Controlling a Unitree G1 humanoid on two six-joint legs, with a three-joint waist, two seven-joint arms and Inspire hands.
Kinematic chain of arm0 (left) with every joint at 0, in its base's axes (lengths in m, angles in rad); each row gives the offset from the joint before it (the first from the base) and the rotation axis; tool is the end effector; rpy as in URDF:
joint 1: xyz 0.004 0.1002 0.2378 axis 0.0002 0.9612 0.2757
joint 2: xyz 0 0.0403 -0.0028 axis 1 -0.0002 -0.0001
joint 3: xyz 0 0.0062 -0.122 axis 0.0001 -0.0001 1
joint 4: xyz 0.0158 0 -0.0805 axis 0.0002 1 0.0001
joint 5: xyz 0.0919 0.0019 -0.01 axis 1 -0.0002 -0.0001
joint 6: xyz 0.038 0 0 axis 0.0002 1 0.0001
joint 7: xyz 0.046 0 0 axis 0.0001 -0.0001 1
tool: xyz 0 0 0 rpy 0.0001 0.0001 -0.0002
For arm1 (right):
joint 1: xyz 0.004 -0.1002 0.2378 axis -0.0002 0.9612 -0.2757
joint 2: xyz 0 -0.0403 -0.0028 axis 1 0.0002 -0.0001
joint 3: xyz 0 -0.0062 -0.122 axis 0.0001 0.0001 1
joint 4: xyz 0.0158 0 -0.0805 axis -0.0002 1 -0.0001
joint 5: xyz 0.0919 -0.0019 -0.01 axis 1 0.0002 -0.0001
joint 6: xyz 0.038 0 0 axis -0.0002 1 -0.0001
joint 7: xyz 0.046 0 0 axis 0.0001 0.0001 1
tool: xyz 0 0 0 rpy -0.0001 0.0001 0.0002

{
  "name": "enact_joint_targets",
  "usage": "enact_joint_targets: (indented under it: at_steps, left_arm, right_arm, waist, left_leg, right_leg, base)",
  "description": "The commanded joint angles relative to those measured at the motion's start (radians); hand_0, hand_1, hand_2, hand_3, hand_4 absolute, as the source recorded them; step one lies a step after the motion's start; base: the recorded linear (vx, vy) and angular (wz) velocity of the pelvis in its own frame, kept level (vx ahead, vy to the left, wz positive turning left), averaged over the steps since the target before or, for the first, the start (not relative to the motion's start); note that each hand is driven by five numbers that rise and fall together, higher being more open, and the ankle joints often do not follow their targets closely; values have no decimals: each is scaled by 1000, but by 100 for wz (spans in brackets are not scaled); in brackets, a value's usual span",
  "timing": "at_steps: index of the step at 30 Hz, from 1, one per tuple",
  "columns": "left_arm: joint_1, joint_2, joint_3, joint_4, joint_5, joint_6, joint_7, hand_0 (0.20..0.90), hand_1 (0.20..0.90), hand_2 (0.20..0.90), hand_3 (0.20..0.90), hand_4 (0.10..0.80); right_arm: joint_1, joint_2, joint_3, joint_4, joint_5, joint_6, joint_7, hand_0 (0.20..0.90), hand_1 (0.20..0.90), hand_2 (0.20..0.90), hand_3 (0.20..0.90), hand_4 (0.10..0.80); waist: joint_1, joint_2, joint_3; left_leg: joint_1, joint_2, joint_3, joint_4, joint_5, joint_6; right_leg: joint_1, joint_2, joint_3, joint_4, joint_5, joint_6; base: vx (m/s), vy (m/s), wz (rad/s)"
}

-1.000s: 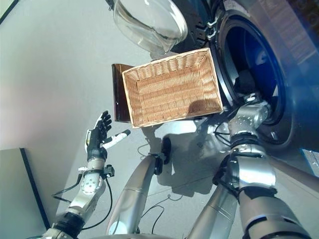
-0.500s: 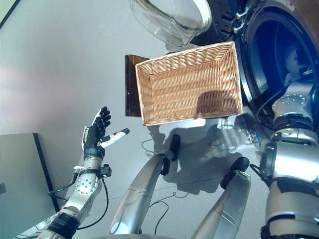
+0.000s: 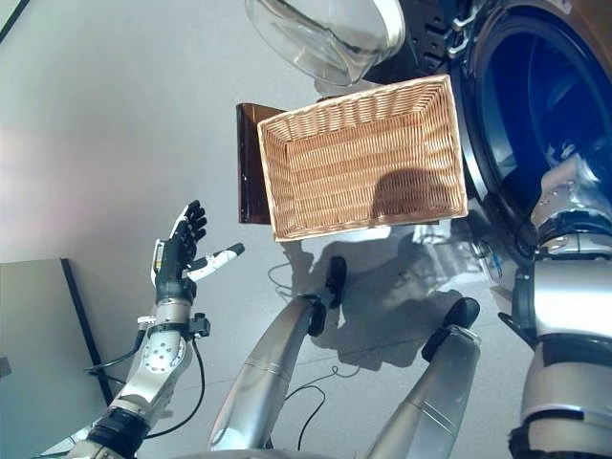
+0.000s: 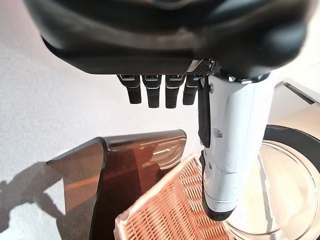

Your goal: Pick up the clothes and place them into the washing machine

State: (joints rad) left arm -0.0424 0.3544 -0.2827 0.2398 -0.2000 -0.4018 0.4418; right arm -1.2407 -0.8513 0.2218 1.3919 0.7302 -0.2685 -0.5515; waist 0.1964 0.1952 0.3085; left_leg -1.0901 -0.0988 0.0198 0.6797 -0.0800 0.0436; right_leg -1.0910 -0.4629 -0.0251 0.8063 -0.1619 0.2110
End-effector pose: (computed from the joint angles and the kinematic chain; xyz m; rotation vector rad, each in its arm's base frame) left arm 0.1936 0.1826 0.0073 0.1127 -0.1625 0.1934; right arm 0.3269 -0.3529 0.2469 0.1049 -0.3142 -1.0902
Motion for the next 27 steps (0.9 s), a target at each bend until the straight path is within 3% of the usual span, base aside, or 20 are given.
enact_joint_targets:
  at_steps: [1,11,19,21,27]
  left_arm:
    - [69,53,102,-68,30,-80,72,900,900,900,900,800]
    - [63,59,108,-79,32,-80,78,900,900,900,900,800]
    - [54,57,113,-68,22,-80,69,900,900,900,900,800]
    - [39,47,109,-39,11,-80,60,900,900,900,900,800]
    - [9,44,104,-5,-7,-75,43,900,900,900,900,800]
  right_arm:
    - [-158,-164,165,-115,-162,-44,-46,900,900,900,900,800]
    - [-182,-135,224,-41,-214,-4,-35,900,900,900,900,800]
    - [-140,-89,151,-43,-129,-23,-8,900,900,900,900,800]
    - [-98,-30,82,-54,-30,-48,22,900,900,900,900,800]
    - [-34,110,41,-64,-4,-52,51,900,900,900,900,800]
  waist:
    - [9,-8,-132]
    - [16,-8,-130]
    - [17,-9,-122]
    - [13,-12,-116]
    - [10,-28,-92]
  left_leg:
    - [50,20,3,-42,-71,-95]
    - [64,21,11,-51,-69,-88]
    - [86,22,12,-60,-67,-83]
    - [102,27,14,-66,-66,-82]
    - [152,41,19,-100,-60,-81]
  right_leg:
    - [104,51,17,-57,-10,-103]
    - [121,54,17,-73,1,-99]
    - [145,55,12,-82,6,-93]
    - [164,59,7,-91,7,-92]
    - [225,79,-17,-146,26,-85]
  base:
    - [9,23,-4]
    - [5,6,-5]
    - [0,0,0]
    - [-1,-6,-2]
    - [0,-3,-12]
